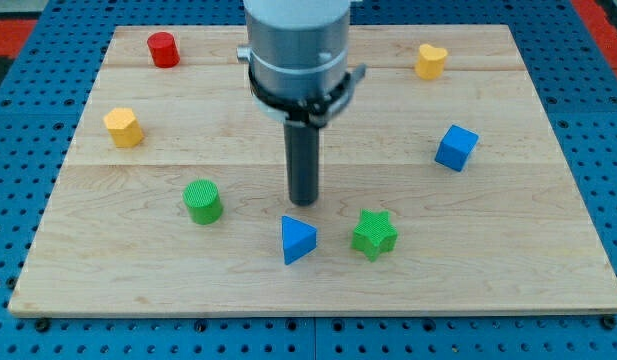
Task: Move the green star towards bottom right of the board
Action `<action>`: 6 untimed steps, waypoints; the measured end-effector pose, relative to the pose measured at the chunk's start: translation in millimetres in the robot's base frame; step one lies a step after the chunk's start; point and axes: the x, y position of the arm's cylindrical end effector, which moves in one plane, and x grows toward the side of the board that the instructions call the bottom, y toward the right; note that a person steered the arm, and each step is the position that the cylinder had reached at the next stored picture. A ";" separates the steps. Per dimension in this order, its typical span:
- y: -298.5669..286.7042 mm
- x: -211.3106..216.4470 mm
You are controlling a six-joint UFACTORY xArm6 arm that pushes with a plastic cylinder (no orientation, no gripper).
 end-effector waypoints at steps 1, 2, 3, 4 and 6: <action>62.2 30.3; 108.9 37.1; 92.3 18.2; 97.3 15.3; 149.3 3.3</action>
